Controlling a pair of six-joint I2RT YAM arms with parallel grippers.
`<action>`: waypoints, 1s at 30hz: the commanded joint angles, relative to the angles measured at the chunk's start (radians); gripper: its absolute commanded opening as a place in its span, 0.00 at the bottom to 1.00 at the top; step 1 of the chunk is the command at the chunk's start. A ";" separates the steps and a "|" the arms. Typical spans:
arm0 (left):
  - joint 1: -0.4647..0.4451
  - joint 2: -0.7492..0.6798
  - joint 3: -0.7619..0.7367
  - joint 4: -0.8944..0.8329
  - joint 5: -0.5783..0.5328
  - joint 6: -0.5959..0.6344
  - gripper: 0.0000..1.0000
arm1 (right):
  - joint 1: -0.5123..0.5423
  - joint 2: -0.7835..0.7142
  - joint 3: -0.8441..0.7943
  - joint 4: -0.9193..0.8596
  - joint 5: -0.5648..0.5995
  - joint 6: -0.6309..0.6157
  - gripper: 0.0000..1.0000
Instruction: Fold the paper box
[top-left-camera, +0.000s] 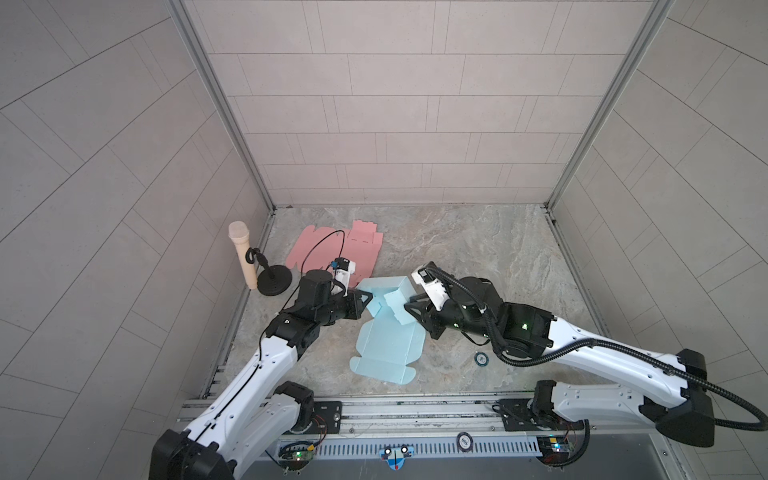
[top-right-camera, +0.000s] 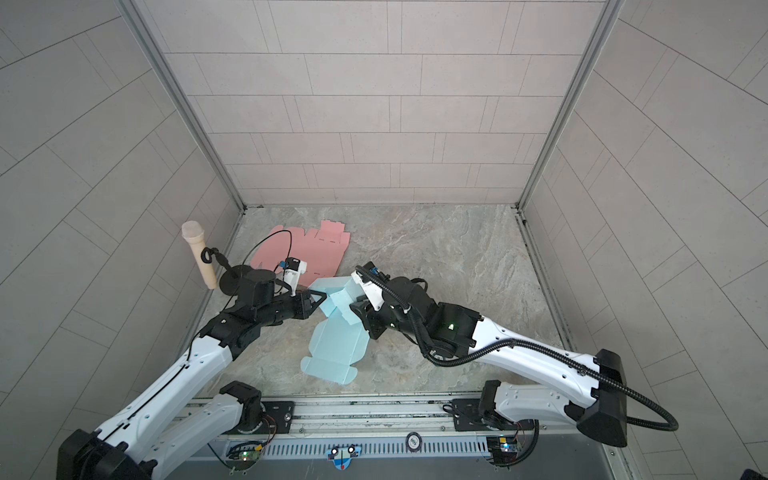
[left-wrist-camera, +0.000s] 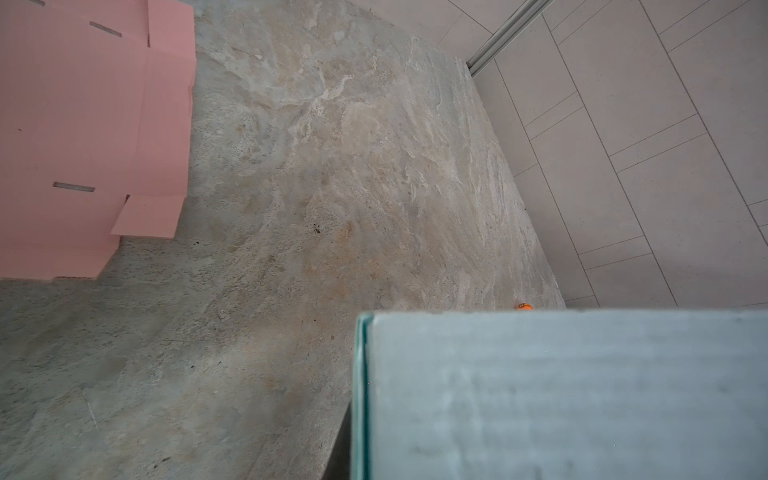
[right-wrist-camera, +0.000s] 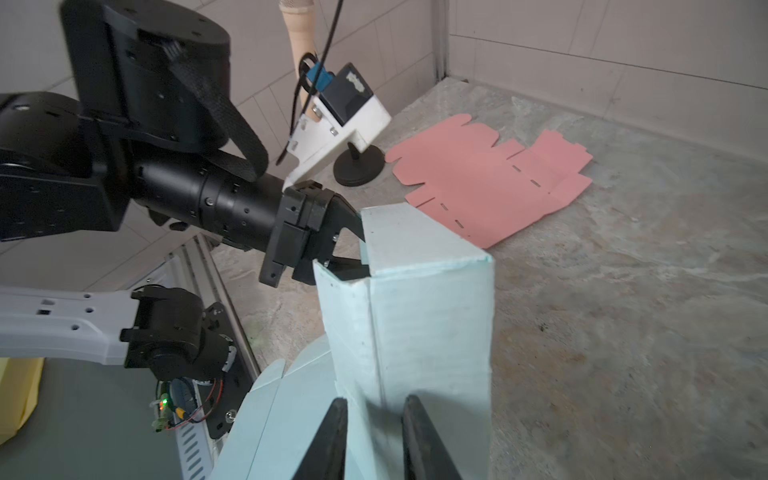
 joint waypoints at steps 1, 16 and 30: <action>-0.004 -0.006 -0.016 0.036 -0.018 -0.004 0.03 | 0.050 0.052 0.067 -0.118 0.273 -0.015 0.30; -0.005 -0.035 -0.062 0.032 -0.102 -0.030 0.02 | 0.188 0.330 0.303 -0.364 0.679 0.149 0.34; -0.009 -0.091 -0.073 0.050 -0.088 -0.077 0.02 | 0.280 0.711 0.747 -0.854 1.030 0.345 0.35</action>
